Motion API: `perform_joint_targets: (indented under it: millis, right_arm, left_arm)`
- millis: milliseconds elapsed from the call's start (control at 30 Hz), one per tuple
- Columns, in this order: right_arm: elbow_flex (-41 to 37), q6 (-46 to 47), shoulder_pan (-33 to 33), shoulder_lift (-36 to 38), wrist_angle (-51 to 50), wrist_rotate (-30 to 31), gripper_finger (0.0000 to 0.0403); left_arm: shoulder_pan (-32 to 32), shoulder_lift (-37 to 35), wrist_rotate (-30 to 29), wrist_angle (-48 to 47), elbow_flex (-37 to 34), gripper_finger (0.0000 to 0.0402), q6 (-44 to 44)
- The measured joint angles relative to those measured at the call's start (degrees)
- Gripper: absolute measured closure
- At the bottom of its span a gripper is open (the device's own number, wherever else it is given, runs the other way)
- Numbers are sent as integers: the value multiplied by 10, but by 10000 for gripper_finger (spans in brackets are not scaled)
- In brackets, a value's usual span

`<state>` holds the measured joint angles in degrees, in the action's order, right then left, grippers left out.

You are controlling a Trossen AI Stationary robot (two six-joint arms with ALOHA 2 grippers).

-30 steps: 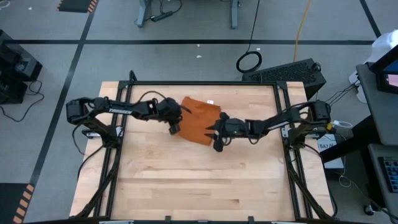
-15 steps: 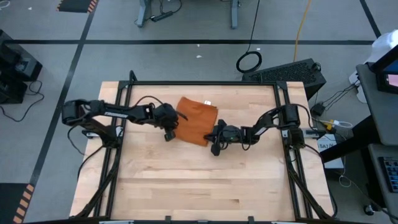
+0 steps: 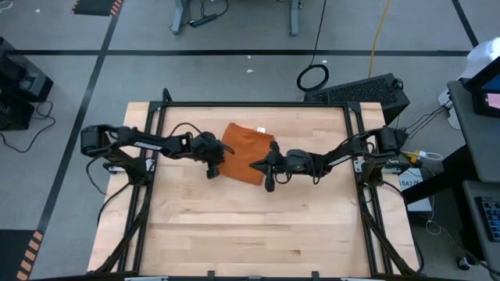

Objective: Roll towel
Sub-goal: Roll the brown towel

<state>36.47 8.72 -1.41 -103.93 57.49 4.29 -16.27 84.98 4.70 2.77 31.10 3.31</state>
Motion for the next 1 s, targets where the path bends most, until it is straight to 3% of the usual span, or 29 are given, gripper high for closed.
perform_joint_targets:
  millis: [233,367,500,633,800,1000]
  right_arm:
    - [50,-1,0,-122,-5,-2,402]
    - [77,36,0,-198,2,-2,402]
    - [81,56,1,-220,7,-20,403]
    - [68,69,14,-188,-11,-41,403]
    - [61,63,39,-99,-113,-80,403]
    - [61,-12,57,-4,-135,-44,403]
  left_arm:
    - [6,25,-2,22,-21,332,-60]
    - [9,1,0,-4,-15,332,-59]
    - [9,-44,0,3,2,332,-39]
    - [9,-54,14,68,8,332,-4]
    - [8,-28,20,134,9,332,20]
    - [-10,55,13,129,9,332,15]
